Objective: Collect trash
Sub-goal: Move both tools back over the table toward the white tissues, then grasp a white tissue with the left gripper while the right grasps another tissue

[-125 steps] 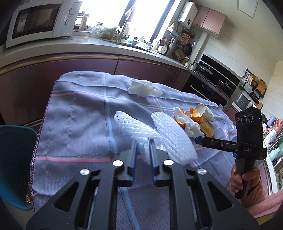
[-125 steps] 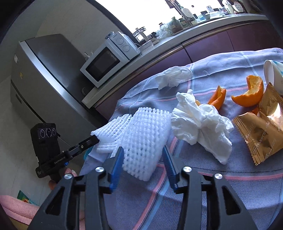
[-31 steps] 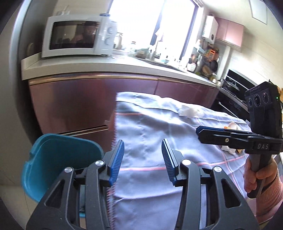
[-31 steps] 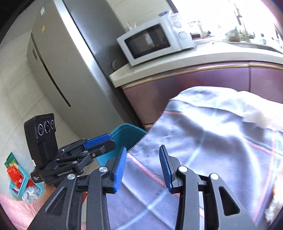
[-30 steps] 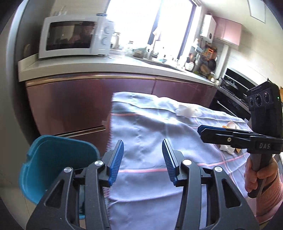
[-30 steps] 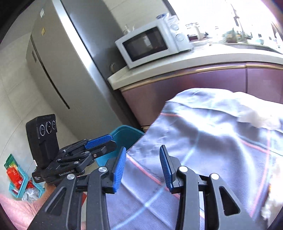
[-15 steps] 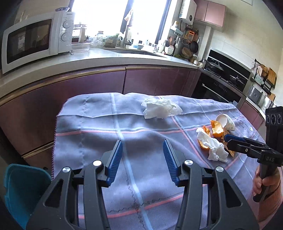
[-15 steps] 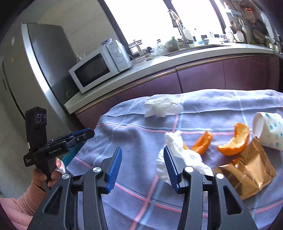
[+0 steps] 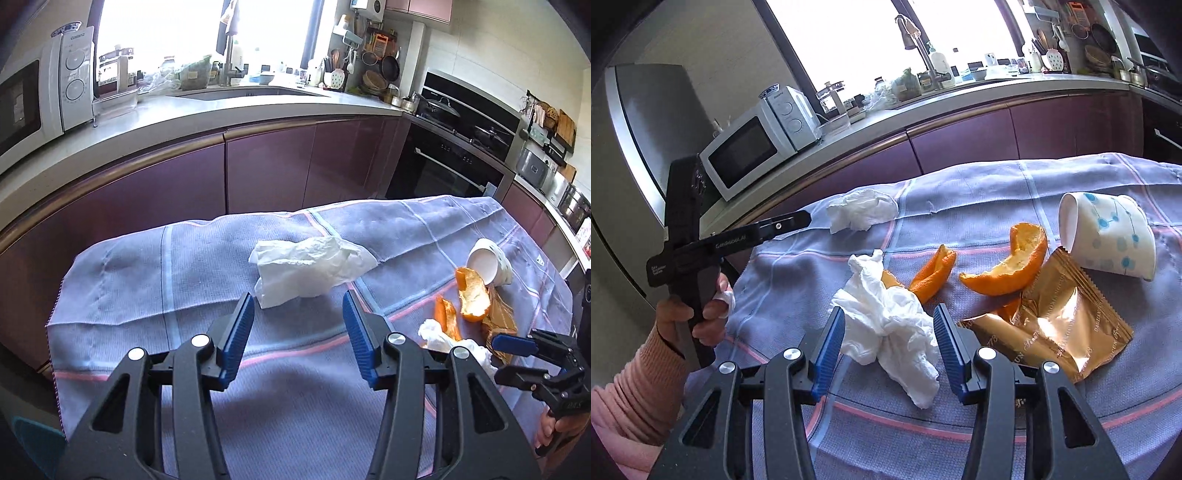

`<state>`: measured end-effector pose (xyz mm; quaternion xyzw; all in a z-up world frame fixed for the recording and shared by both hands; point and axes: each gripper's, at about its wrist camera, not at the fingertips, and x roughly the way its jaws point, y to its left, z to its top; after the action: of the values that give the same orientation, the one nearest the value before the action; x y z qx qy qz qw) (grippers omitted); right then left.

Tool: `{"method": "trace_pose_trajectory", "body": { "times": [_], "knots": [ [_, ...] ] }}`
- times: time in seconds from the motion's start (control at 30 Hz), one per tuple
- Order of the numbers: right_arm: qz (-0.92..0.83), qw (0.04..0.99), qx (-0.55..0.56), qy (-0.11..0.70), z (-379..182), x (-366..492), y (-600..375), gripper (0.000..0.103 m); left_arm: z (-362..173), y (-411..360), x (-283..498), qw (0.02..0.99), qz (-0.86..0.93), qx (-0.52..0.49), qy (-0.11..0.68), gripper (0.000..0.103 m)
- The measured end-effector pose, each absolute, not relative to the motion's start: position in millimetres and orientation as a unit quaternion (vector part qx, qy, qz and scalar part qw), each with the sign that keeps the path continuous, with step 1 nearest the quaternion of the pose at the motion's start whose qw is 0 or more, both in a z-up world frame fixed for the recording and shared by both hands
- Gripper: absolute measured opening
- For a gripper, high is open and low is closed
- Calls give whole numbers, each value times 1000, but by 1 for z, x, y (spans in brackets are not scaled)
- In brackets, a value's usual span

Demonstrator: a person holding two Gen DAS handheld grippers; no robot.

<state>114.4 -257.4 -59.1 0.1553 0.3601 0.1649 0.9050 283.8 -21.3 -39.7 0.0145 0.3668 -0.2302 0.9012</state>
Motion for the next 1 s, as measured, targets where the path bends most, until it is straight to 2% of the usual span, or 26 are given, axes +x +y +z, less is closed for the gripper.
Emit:
{"method": "trace_pose_trajectory", "body": {
  "times": [0.47, 0.53, 0.77, 0.93, 1.0],
  "knots": [
    [179, 899, 151, 369, -65, 119, -253, 48, -68, -53, 337, 880, -227, 21, 416, 53],
    [179, 899, 150, 371, -65, 121, -251, 48, -72, -56, 339, 878, -229, 21, 421, 50],
    [183, 897, 144, 377, -66, 124, -249, 47, -78, -61, 338, 869, -243, 10, 431, 22],
    [186, 895, 141, 381, -68, 124, -247, 41, -69, -60, 325, 873, -248, 15, 420, 12],
    [187, 894, 140, 383, -68, 123, -246, 35, -64, -58, 319, 875, -251, 13, 415, 10]
  ]
}}
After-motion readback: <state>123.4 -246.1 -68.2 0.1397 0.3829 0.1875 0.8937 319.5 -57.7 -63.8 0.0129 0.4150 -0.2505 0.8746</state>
